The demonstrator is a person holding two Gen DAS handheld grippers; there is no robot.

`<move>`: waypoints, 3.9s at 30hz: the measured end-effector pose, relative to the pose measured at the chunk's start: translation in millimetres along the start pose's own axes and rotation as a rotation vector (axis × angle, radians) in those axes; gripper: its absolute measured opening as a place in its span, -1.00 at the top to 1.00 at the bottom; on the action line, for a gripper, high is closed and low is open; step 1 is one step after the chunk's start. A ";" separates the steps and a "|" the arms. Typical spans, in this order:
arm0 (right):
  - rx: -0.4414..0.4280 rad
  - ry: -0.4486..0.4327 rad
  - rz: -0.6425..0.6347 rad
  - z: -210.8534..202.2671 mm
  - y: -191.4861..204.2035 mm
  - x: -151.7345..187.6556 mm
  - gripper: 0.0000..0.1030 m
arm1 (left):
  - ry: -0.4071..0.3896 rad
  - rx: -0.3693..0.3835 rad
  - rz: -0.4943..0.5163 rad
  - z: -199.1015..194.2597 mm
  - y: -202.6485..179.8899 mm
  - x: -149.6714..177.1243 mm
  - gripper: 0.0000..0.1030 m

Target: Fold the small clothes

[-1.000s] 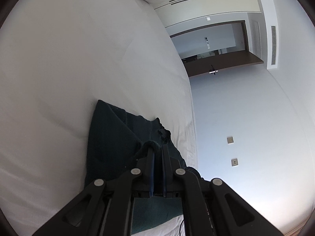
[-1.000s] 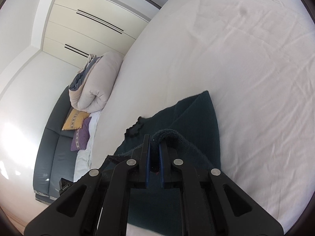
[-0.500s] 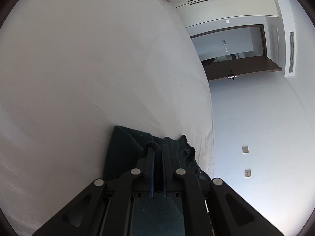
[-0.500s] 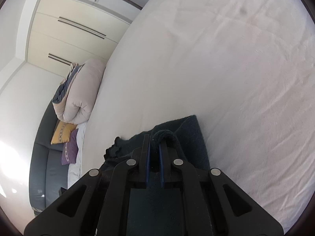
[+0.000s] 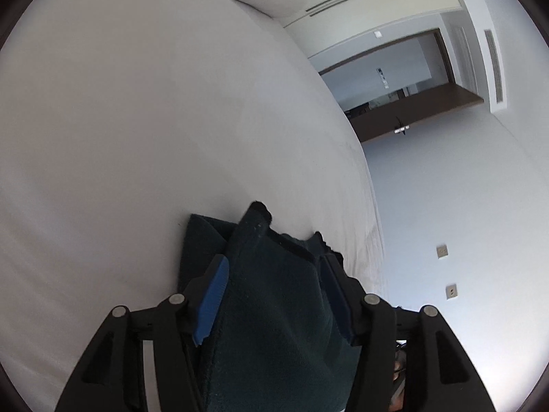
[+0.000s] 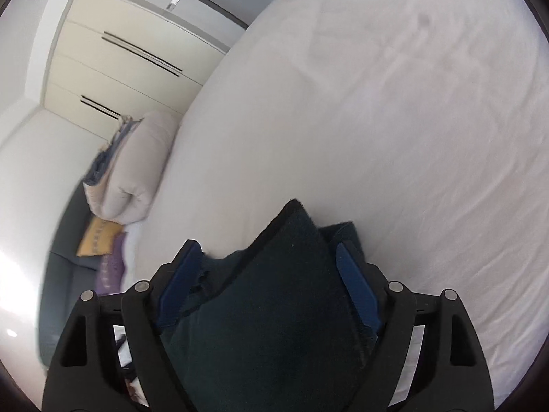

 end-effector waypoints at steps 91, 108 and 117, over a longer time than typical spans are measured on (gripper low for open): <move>0.287 -0.009 -0.295 -36.4 -2.9 95.7 0.01 | -0.146 -0.565 0.693 22.5 -45.9 76.7 -0.16; 0.304 -0.020 -0.248 -67.6 -42.7 120.4 0.90 | -0.042 -0.529 0.559 38.7 2.3 92.3 -0.48; 0.182 -0.169 -0.167 -111.2 -10.4 120.9 -0.13 | -0.122 -0.571 0.666 16.2 -46.0 117.7 -0.44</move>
Point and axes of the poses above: each gripper's, at about its wrist camera, not at the fingertips, and z roughly the way its jaws point, y to its left, x to its underside, the point moved 3 cm from there along z, roughly the way its jaws point
